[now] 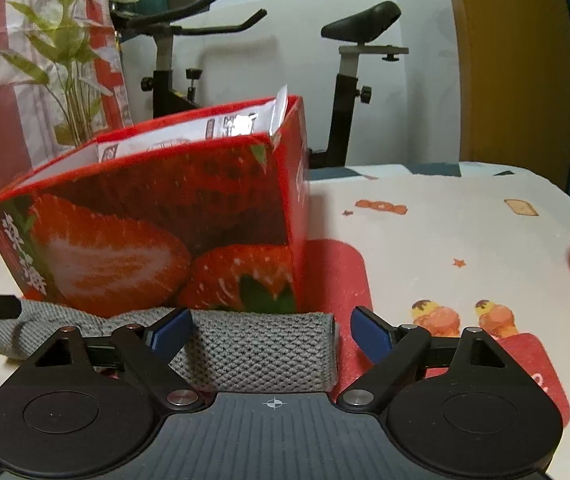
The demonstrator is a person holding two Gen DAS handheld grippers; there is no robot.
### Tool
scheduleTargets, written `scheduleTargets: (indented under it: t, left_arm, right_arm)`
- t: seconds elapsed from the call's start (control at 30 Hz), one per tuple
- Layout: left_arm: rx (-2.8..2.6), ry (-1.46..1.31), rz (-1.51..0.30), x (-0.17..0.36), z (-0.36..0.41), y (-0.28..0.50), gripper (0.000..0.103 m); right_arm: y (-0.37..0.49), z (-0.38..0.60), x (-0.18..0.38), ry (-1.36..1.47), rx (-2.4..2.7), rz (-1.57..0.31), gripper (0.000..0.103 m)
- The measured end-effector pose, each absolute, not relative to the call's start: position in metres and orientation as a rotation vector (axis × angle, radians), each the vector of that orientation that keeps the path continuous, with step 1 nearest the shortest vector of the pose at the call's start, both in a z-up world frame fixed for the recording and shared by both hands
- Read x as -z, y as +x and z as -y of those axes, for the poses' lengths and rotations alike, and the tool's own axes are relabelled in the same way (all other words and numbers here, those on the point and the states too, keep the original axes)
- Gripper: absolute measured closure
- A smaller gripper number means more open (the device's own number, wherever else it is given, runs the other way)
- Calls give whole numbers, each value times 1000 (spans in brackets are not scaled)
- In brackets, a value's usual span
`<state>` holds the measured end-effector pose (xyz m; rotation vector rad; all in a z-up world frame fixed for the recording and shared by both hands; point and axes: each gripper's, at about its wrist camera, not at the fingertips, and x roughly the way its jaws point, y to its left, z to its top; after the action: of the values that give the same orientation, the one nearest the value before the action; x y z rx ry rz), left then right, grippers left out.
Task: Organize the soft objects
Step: 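Move the right gripper down to the grey knit towel and close on it, then lift the grey towel with the right gripper and carry it over the box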
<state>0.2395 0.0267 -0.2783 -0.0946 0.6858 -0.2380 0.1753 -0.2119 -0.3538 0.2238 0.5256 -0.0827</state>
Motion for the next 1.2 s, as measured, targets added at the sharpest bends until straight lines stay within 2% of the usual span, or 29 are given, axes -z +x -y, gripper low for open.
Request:
scheduleTargets:
  t: [0.5, 0.53, 0.57, 0.6, 0.63, 0.7, 0.77, 1.03, 1.2]
  left_arm:
    - [220, -62, -728, 304, -16, 248, 13]
    - [220, -52, -726, 304, -15, 247, 20]
    - [221, -43, -726, 305, -14, 245, 32]
    - [226, -40, -723, 304, -14, 244, 38]
    - [239, -45, -719, 304, -14, 243, 50]
    - [278, -58, -716, 302, -14, 241, 59]
    - [295, -55, -721, 301, -13, 239, 73]
    - [349, -26, -737, 296, -7, 228, 84]
    - [342, -31, -709, 287, -11, 215, 85]
  right_arm:
    - [190, 218, 365, 250, 65, -620, 21]
    - [190, 219, 365, 255, 62, -619, 21]
    - [189, 220, 365, 260, 59, -618, 23]
    - [190, 221, 365, 262, 54, -618, 26]
    - [189, 221, 365, 262, 44, -617, 33]
    - [188, 218, 364, 248, 43, -620, 41]
    - [185, 217, 363, 253, 34, -626, 51]
    - [166, 219, 356, 348, 16, -644, 76]
    - [148, 209, 345, 332, -10, -609, 80]
